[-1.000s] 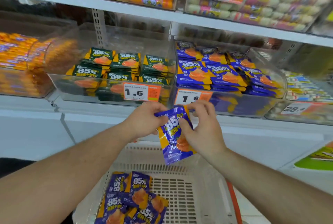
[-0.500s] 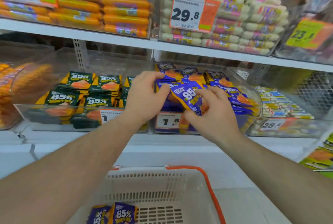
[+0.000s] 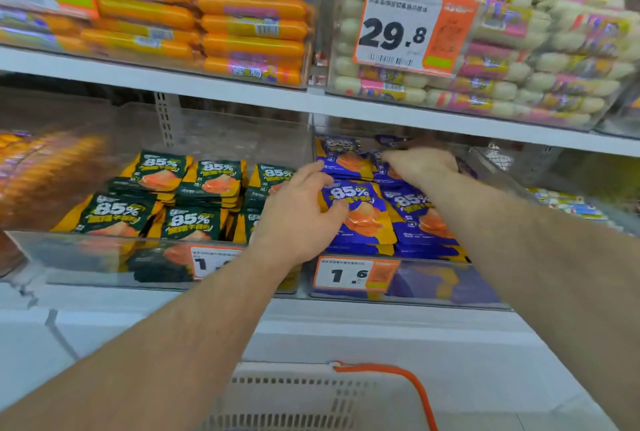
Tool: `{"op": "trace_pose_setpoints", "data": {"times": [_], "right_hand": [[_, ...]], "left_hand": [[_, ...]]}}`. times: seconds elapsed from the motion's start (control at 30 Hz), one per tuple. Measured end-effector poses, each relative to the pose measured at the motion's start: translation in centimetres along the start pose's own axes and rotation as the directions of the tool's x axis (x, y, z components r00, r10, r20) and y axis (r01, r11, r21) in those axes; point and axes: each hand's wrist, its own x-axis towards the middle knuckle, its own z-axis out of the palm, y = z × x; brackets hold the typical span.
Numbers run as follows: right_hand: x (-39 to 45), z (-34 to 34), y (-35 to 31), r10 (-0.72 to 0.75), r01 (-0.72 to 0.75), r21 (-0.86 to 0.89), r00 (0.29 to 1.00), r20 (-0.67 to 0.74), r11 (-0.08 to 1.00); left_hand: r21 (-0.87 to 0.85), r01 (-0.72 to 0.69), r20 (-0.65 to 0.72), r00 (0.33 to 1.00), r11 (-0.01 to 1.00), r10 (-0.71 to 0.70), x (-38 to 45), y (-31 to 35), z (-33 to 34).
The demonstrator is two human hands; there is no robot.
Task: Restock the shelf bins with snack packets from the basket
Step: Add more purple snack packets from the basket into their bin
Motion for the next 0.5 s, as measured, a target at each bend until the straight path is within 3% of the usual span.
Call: {"op": "trace_pose_setpoints", "data": {"times": [0.33, 0.5], "right_hand": [[3.4, 2.6, -0.9, -0.019, 0.022, 0.054, 0.999, -0.041, 0.998], [3.8, 2.9, -0.9, -0.093, 0.092, -0.072, 0.996, -0.015, 0.993]], "left_hand": [[-0.019, -0.022, -0.027, 0.999, 1.000, 0.021, -0.1, -0.3, 0.2], [0.004, -0.013, -0.017, 1.000, 1.000, 0.013, -0.1, 0.0, 0.0]]}}
